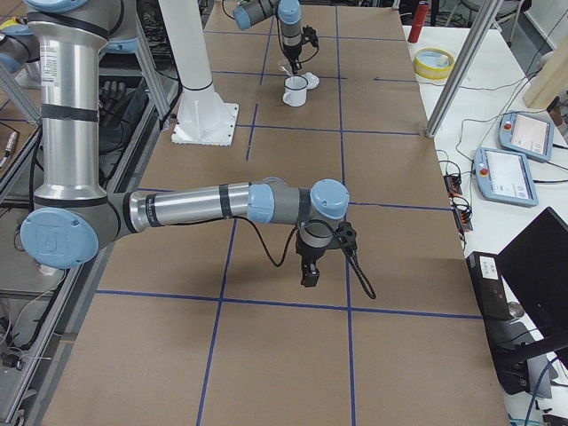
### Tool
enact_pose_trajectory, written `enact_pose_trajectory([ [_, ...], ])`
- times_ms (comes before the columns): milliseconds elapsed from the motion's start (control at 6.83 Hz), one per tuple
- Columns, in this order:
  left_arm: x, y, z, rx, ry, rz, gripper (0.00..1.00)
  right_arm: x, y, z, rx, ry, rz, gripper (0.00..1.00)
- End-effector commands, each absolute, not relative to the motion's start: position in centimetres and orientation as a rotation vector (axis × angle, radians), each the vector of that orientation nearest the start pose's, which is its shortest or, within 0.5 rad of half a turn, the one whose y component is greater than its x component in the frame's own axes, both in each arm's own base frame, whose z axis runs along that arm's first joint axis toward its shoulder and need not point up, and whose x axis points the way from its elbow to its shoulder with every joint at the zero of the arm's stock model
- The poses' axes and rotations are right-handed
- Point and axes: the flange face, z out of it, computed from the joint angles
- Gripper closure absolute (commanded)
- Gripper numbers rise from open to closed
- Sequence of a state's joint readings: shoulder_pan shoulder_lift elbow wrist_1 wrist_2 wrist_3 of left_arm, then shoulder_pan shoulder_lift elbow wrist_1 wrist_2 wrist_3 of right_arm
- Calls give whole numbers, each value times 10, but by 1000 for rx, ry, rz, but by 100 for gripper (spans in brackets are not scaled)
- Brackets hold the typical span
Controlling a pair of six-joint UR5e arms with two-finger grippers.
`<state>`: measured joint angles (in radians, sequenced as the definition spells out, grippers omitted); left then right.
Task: Place funnel on cup
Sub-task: 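Carry the funnel over the mug and lower its spout inside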
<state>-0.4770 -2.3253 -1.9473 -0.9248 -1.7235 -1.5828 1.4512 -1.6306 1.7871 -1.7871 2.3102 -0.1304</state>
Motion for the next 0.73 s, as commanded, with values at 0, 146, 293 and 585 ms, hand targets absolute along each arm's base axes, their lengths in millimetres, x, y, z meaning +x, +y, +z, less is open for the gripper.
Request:
enact_pose_trajectory([
  [0, 479, -380, 166, -8, 485, -400, 1, 11, -462, 604, -52, -741, -217, 0],
  [146, 478, -381, 168, -7, 485, -398, 0, 11, -462, 605, -53, -741, -216, 0],
  [293, 476, -383, 167, 18, 488, -405, 0, 11, -462, 605, -53, -741, -216, 0],
  [585, 470, -390, 159, 56, 576, -411, 0, 11, -462, 605, -53, -741, -216, 0],
])
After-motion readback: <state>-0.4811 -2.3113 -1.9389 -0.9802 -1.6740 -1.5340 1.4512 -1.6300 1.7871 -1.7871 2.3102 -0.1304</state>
